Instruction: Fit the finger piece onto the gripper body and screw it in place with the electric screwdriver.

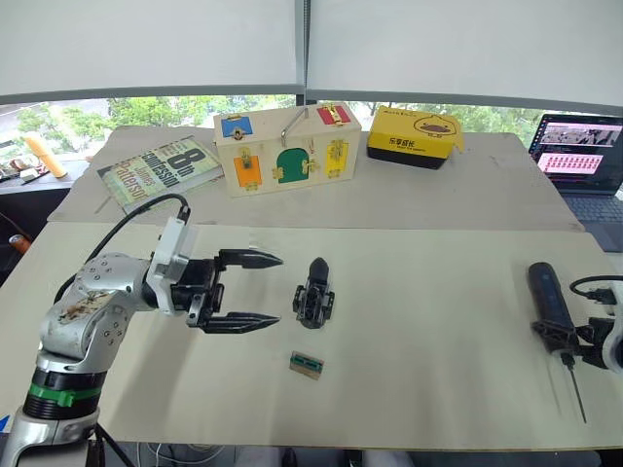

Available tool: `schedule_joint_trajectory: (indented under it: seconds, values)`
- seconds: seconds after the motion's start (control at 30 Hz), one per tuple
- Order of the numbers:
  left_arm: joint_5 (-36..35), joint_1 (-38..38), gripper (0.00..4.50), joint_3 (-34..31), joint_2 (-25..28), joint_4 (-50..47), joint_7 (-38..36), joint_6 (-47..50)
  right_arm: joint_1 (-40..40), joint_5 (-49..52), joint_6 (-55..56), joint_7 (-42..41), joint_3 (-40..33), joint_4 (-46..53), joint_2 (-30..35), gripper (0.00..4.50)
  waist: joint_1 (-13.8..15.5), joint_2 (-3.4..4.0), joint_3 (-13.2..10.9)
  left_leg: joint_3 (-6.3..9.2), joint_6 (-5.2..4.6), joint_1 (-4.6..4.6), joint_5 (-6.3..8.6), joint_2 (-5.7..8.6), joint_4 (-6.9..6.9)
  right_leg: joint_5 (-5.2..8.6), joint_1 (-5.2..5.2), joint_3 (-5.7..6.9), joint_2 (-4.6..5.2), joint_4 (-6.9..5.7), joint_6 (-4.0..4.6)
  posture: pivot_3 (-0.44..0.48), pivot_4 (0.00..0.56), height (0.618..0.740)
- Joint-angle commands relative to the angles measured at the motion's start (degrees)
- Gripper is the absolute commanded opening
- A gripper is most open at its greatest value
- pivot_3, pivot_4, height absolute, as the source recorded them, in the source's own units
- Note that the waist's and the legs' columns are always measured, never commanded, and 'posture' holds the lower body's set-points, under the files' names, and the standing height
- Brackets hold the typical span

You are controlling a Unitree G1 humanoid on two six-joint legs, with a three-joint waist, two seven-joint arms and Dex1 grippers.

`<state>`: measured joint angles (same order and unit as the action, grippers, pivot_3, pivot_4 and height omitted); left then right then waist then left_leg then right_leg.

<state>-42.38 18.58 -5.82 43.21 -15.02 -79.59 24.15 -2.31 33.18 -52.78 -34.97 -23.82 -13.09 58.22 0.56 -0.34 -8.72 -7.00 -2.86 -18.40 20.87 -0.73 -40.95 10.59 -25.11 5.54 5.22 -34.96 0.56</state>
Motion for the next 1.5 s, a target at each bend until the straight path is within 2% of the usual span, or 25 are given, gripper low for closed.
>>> schedule_joint_trajectory:
  seconds: [0.03,0.1,0.17,0.23,0.33,0.47,0.57,0.77,1.0,1.13,1.17,1.3,1.5]
  values:
    - [-1.0,-0.1,4.5,-1.2,1.3,-1.6,-0.8,-0.1,-0.9,-0.2,-1.0,-2.5,-1.4,0.4,1.3,2.67,0.0,0.0,0.0,-0.01,0.0,0.0,0.0,0.0,0.0,0.0,0.0,-0.01,0.0,0.0,-0.01,0.0,0.15,0.74]
    - [-0.8,-0.1,4.5,-1.1,1.5,-1.3,-1.0,-0.4,-0.2,-1.1,1.9,-3.7,-2.7,1.8,1.2,2.0,0.0,0.01,0.0,-0.01,0.02,0.01,0.0,0.0,0.0,0.01,-0.01,0.0,-0.01,-0.01,-0.01,0.0,0.15,0.74]
    - [-0.6,-0.1,4.5,-1.0,1.6,-1.1,-1.1,-0.7,0.5,-0.8,4.7,-5.6,-4.4,4.4,0.7,1.96,0.0,0.06,0.0,-0.01,0.03,0.0,-0.01,0.0,0.01,0.01,-0.03,0.0,-0.01,-0.01,-0.01,0.0,0.15,0.74]
    - [0.0,-0.4,4.5,-1.1,1.7,-0.2,-1.6,-1.6,1.9,1.9,5.8,-9.5,-6.3,11.5,0.6,1.96,0.0,0.24,-0.1,-0.03,0.04,-0.01,-0.01,0.0,0.01,0.01,-0.06,0.01,-0.01,-0.02,-0.01,0.0,0.15,0.74]
    - [3.3,-2.0,4.5,-1.5,1.8,3.9,-4.4,-7.4,4.1,7.8,-0.1,-12.7,-7.8,25.7,1.7,1.96,-0.4,0.56,-0.1,-0.13,0.06,-0.01,-0.02,0.0,0.05,0.01,-0.1,-0.01,-0.04,-0.06,-0.03,0.0,0.15,0.74]
    - [5.0,-5.8,4.5,-2.3,2.8,7.1,-7.0,-11.1,8.7,10.2,-5.4,-12.6,-4.4,43.2,4.3,1.96,-0.8,0.55,-0.1,-0.06,0.29,0.05,-0.06,-0.15,0.2,0.09,-0.09,-0.03,-0.15,-0.08,0.07,0.0,0.15,0.74]
    - [5.7,-8.8,4.5,-2.6,2.6,7.5,-7.5,-13.4,10.2,10.2,-6.4,-10.4,-0.7,49.3,3.6,1.96,-0.4,0.3,-0.2,0.05,0.32,0.04,-0.07,-0.14,0.19,0.09,-0.16,0.07,-0.13,-0.06,0.11,0.0,0.15,0.74]
    - [6.3,-13.6,4.5,-1.6,2.0,4.2,-6.9,-15.0,10.7,2.8,-0.2,-9.2,7.2,47.1,1.9,1.96,0.3,0.18,-0.2,0.03,0.12,-0.11,0.03,0.07,0.03,0.03,-0.17,0.08,0.17,0.05,-0.01,0.0,0.15,0.74]
    - [6.6,-13.8,4.5,0.3,1.6,2.1,-5.3,-13.7,8.2,-2.8,6.6,-14.2,15.8,38.7,1.3,1.96,0.0,0.17,-0.2,0.03,0.16,-0.01,0.02,-0.02,0.04,0.09,-0.15,0.1,-0.02,-0.04,0.1,0.0,0.15,0.74]
    - [6.4,-13.7,4.5,0.7,1.6,1.9,-4.7,-13.6,7.6,-3.6,7.5,-17.2,17.4,36.3,2.0,1.96,-0.3,0.15,-0.2,-0.02,0.17,0.06,0.01,-0.06,0.03,0.08,-0.1,0.08,-0.05,-0.06,0.1,0.0,0.15,0.74]
    - [6.4,-13.7,4.5,0.7,1.6,1.8,-4.6,-13.6,7.5,-3.8,7.8,-17.8,17.6,36.0,2.1,2.99,-0.3,0.13,-0.2,-0.03,0.17,0.06,0.01,-0.06,0.02,0.08,-0.1,0.09,-0.04,-0.06,0.1,0.0,0.15,0.74]
    - [6.4,-14.5,4.5,0.9,1.8,1.4,-4.6,-13.7,7.0,-3.7,6.8,-20.1,16.3,36.5,4.7,4.38,-0.1,0.1,-0.2,-0.01,0.17,0.06,0.01,-0.05,0.0,0.08,-0.08,0.09,-0.01,-0.05,0.1,0.0,0.15,0.74]
    - [7.4,-14.3,4.5,1.2,1.3,2.7,-4.4,-14.9,3.4,0.0,-0.8,-21.0,13.5,40.6,9.3,4.48,0.0,0.1,-0.2,0.04,0.17,0.01,0.01,-0.06,0.01,0.07,-0.14,0.09,0.03,-0.05,0.13,0.0,0.15,0.74]
